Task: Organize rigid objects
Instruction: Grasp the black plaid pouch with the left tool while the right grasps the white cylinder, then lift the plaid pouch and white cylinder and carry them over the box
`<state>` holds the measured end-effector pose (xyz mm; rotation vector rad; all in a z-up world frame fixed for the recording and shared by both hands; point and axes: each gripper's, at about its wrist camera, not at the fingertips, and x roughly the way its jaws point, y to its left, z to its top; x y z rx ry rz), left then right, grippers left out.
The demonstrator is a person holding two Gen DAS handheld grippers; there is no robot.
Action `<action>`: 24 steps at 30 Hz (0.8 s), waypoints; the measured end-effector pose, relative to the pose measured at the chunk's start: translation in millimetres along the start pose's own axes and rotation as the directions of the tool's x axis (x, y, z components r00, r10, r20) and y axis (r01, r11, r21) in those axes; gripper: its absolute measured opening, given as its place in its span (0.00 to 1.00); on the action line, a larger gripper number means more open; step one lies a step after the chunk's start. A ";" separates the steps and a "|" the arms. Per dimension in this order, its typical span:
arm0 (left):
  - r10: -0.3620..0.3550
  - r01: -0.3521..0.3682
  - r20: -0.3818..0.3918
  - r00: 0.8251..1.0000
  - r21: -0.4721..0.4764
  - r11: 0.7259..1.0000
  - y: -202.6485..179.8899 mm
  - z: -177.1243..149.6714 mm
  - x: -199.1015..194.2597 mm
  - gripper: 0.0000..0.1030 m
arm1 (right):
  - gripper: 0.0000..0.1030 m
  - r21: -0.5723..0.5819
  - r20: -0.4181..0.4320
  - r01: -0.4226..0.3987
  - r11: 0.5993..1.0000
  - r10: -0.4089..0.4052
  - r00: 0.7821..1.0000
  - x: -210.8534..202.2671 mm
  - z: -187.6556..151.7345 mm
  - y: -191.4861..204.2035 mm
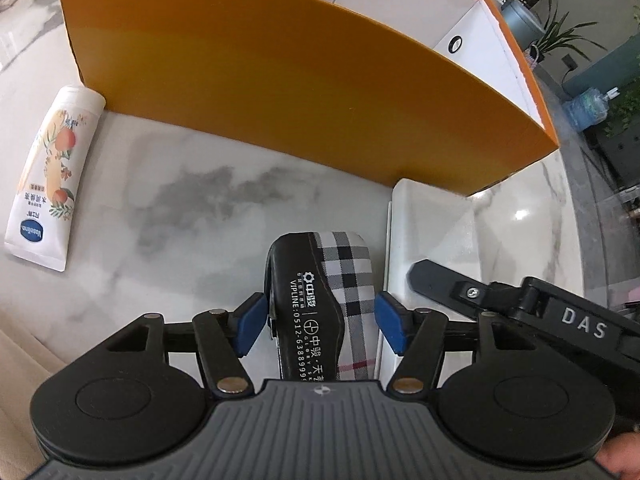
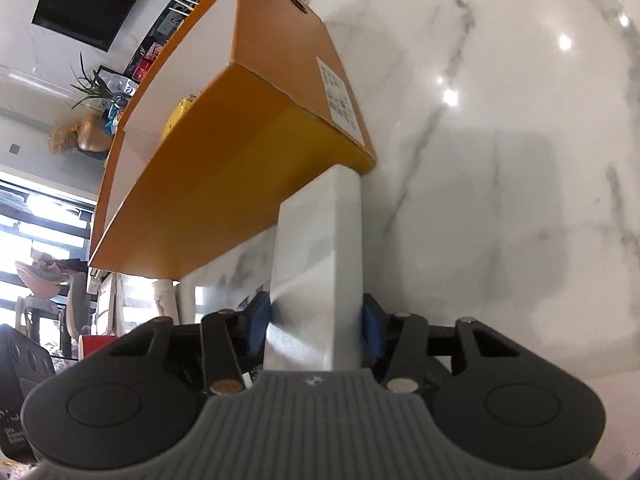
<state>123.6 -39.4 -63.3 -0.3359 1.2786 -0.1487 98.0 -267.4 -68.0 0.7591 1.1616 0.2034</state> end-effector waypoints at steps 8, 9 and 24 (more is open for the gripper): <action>0.065 -0.066 0.020 0.998 0.055 0.996 -25.6 -5.1 7.7 0.82 | 0.26 -0.042 0.083 0.045 0.998 -0.041 0.996 -22.2 6.5 11.0; 0.080 -0.081 0.025 0.997 0.075 0.994 -29.5 -6.8 8.7 0.82 | 0.26 -0.047 0.087 0.052 0.998 -0.047 0.995 -22.4 6.9 11.3; 0.193 -0.215 0.101 0.976 0.287 0.933 -62.1 -31.1 16.6 0.80 | 0.30 -0.242 0.130 0.221 0.945 -0.194 0.972 -18.7 0.1 24.5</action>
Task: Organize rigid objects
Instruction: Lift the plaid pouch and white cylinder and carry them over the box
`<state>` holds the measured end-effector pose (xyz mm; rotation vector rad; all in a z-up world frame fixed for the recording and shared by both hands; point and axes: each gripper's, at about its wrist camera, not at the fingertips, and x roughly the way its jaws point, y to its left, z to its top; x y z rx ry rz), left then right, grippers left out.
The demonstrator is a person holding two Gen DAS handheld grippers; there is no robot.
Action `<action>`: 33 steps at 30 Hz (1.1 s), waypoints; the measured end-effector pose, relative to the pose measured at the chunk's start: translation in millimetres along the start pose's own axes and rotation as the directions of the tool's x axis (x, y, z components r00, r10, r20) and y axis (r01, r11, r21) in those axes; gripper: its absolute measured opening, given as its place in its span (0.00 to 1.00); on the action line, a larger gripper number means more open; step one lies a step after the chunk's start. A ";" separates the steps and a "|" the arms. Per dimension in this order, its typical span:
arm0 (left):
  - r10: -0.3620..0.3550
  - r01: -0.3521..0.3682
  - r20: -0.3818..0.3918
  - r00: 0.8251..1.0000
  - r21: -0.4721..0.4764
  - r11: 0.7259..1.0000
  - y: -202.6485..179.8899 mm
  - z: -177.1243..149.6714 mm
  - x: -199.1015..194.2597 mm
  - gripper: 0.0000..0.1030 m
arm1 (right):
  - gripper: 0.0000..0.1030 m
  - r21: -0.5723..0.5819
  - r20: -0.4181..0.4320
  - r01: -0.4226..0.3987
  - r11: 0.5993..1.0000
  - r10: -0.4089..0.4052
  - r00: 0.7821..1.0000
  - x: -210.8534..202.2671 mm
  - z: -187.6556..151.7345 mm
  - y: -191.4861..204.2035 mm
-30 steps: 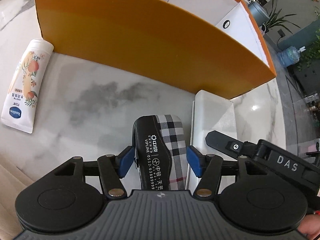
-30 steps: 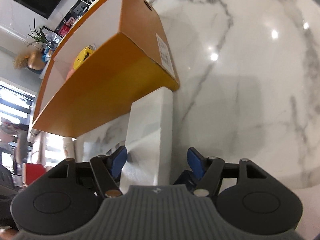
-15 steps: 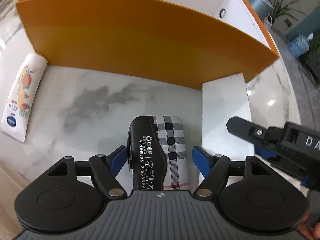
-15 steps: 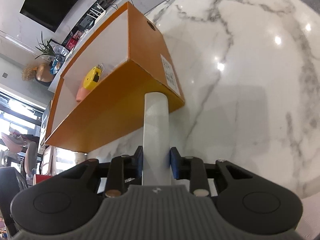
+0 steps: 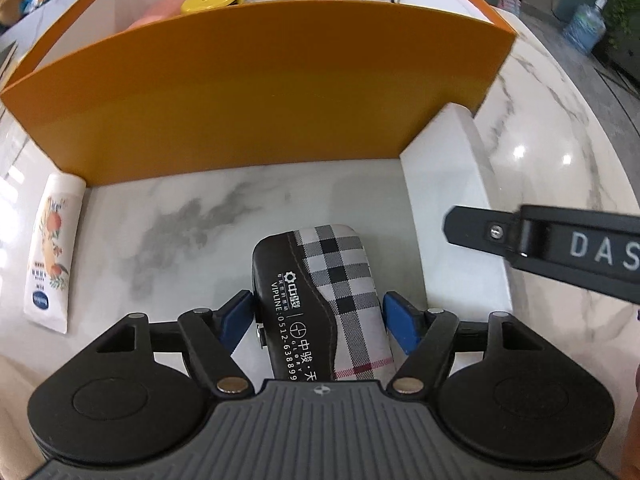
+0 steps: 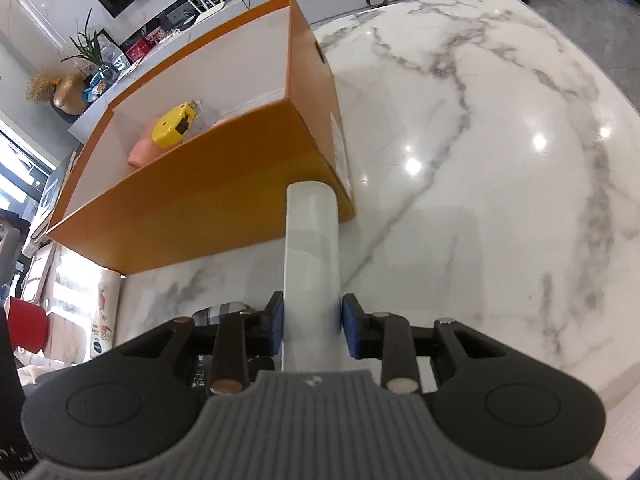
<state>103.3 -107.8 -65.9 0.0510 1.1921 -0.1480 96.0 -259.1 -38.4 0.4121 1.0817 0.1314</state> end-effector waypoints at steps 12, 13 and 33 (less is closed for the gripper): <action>-0.046 0.046 0.028 0.999 0.021 0.999 9.2 -0.9 -7.6 0.73 | 0.30 -0.039 0.012 0.003 0.999 -0.002 1.000 2.1 -4.6 8.7; -0.058 0.057 0.027 0.998 0.013 0.998 11.9 -1.2 -8.5 0.73 | 0.26 -0.043 0.016 0.005 0.999 -0.004 1.000 1.0 -4.7 9.4; -0.175 0.186 0.162 0.971 -0.058 0.981 55.2 3.7 -75.0 0.72 | 0.26 -0.113 0.109 0.003 0.994 0.009 0.994 -42.6 -1.0 38.7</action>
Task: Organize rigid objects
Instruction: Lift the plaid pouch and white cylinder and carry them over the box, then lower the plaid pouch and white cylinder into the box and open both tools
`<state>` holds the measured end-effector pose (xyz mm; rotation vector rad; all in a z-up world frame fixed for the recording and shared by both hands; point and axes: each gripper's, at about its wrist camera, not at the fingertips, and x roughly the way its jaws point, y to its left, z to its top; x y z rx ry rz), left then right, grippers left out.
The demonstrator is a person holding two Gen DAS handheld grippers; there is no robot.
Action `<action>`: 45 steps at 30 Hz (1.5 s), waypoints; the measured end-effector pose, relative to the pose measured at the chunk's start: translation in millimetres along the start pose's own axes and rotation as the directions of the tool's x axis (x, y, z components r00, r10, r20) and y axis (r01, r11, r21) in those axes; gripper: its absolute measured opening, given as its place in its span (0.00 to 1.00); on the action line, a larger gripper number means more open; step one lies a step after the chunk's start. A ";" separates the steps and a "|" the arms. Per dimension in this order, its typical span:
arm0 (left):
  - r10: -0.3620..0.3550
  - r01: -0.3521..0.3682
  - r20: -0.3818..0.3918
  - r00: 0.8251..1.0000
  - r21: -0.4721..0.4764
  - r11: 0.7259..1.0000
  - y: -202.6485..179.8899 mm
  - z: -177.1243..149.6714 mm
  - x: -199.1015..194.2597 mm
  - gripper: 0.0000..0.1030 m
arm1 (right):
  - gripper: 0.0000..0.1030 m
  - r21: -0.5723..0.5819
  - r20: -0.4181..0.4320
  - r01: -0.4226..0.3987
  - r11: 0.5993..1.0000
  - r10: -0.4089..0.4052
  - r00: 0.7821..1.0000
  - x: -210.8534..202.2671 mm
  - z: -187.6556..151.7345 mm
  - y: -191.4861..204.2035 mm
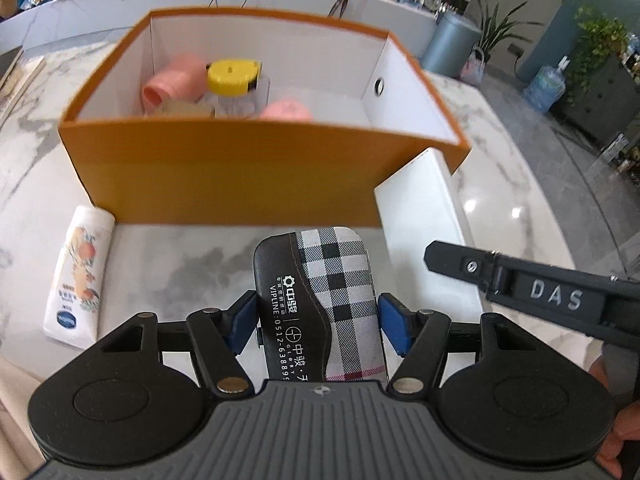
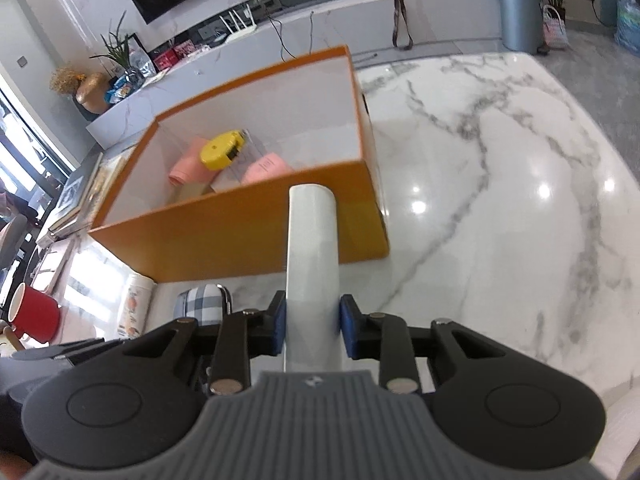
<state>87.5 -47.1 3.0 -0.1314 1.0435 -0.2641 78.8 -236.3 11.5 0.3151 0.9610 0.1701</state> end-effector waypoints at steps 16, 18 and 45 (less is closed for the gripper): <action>-0.032 0.027 0.077 0.997 0.057 0.998 5.8 37.5 -38.0 0.72 | 0.26 -0.061 0.117 -0.019 0.998 0.026 0.993 -48.6 31.1 34.0; -0.033 0.027 0.094 0.995 0.061 0.998 9.2 47.7 -42.5 0.72 | 0.26 -0.077 0.132 -0.019 0.997 0.029 0.991 -52.2 40.5 38.3; 0.045 -0.053 0.083 0.996 0.091 0.994 31.5 152.7 28.6 0.72 | 0.26 -0.242 0.114 0.151 0.958 -0.126 0.985 54.1 143.0 61.8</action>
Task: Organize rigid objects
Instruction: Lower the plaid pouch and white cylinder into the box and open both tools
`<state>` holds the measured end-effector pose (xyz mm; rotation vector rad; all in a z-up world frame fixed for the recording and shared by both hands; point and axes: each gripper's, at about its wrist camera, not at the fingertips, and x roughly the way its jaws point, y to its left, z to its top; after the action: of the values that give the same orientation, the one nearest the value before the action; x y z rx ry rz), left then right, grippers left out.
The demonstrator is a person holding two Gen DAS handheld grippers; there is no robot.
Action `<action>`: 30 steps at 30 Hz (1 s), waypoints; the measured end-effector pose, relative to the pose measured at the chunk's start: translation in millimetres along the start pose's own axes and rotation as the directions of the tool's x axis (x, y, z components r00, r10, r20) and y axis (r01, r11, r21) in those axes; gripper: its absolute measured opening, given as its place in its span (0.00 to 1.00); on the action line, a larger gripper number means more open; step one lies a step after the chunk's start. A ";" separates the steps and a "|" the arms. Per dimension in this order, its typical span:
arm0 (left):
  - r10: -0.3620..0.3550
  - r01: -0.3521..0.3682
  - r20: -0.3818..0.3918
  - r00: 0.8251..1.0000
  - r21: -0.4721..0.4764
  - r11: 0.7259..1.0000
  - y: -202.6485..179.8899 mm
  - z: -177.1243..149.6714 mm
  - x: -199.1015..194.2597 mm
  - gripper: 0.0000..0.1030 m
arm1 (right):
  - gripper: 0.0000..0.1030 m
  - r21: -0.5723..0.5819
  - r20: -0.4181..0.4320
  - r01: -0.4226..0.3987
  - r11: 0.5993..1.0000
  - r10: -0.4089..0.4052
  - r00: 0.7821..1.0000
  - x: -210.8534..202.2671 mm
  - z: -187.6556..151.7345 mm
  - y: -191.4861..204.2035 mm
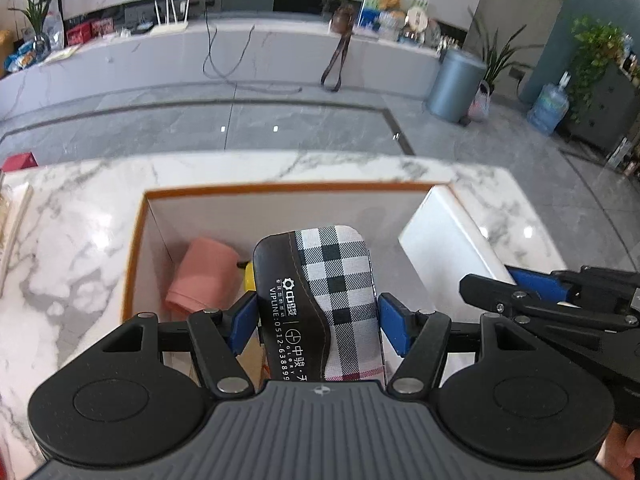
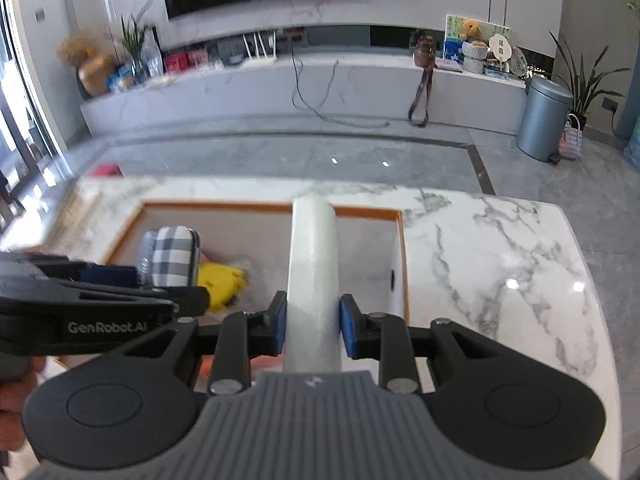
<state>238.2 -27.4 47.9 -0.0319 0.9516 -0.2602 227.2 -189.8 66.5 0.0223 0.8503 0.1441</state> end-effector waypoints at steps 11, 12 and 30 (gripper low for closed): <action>0.013 -0.014 -0.086 0.996 -0.001 1.000 7.1 -1.6 46.3 0.72 | 0.26 -0.174 -0.062 0.093 0.980 -0.105 0.992 62.0 -10.4 12.1; 0.018 -0.017 -0.091 0.996 0.005 1.000 7.5 -1.5 48.8 0.72 | 0.26 -0.180 -0.067 0.098 0.979 -0.112 0.991 65.2 -10.8 12.3; 0.073 -0.070 -0.104 0.992 0.039 0.997 3.8 0.5 67.0 0.72 | 0.26 -0.191 -0.061 0.149 0.970 -0.163 0.985 77.6 -12.9 11.1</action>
<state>276.3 -39.5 -5.9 0.0486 1.0505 -0.2138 266.7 -168.8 0.8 -0.2262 0.9085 0.0756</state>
